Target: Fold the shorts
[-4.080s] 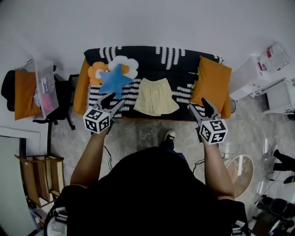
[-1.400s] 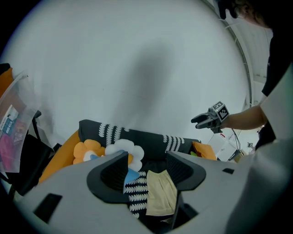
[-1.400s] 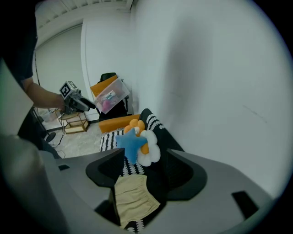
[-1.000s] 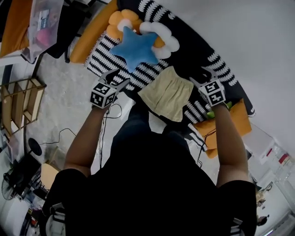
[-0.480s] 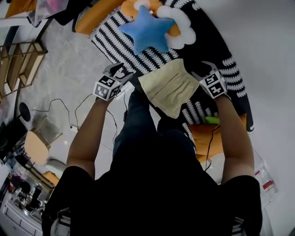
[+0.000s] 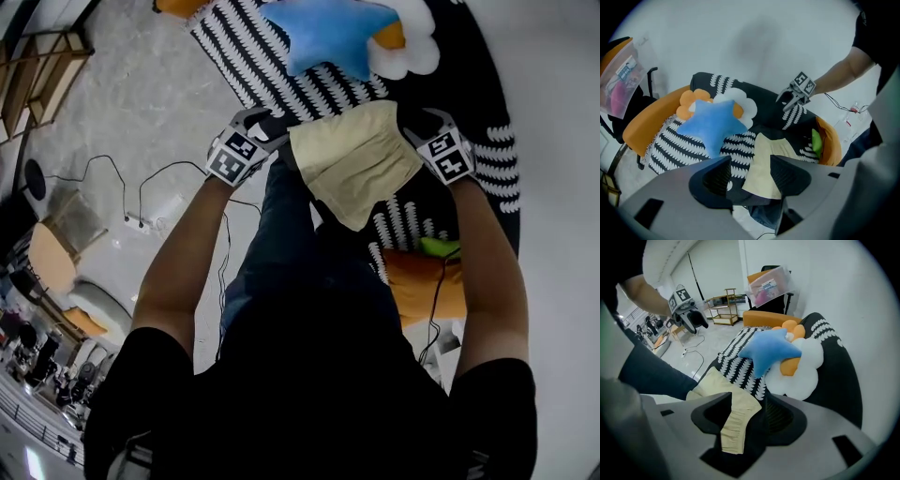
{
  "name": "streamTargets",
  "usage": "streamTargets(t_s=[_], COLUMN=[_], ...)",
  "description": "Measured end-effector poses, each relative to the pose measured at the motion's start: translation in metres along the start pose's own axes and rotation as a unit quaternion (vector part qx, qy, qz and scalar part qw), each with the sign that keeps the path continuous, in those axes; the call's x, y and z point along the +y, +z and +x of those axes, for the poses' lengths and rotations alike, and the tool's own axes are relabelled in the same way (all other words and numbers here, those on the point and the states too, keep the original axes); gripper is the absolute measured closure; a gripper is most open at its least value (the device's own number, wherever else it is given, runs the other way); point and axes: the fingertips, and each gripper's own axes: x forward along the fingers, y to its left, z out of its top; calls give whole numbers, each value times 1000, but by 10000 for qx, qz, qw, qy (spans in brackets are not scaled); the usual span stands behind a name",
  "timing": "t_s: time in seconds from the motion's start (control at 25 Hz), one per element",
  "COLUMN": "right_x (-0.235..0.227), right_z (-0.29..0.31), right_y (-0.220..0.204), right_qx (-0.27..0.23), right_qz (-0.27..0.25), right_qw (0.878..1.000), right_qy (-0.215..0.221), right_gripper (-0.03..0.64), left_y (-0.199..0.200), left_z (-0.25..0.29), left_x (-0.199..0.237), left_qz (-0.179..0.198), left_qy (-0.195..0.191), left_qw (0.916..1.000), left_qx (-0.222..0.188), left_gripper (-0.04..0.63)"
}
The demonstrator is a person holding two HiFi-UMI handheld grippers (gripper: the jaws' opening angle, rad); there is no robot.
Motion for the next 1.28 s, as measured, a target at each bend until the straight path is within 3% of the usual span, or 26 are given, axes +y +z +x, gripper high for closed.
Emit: streamTargets(t_s=[0.6, 0.92, 1.28], right_x=[-23, -21, -34], right_z=[118, 158, 199], right_y=[-45, -49, -71], right_qx=[880, 1104, 1733], right_qz=[-522, -899, -1388], right_qw=[9947, 9891, 9729], right_qy=[122, 376, 639], right_gripper=[416, 423, 438], left_y=[-92, -126, -166], left_z=[98, 142, 181], left_x=[2, -2, 8], left_qz=[182, 571, 890], left_qy=[-402, -728, -877], left_qw=[9976, 9919, 9830], left_qx=[527, 873, 1342], left_gripper=[341, 356, 391])
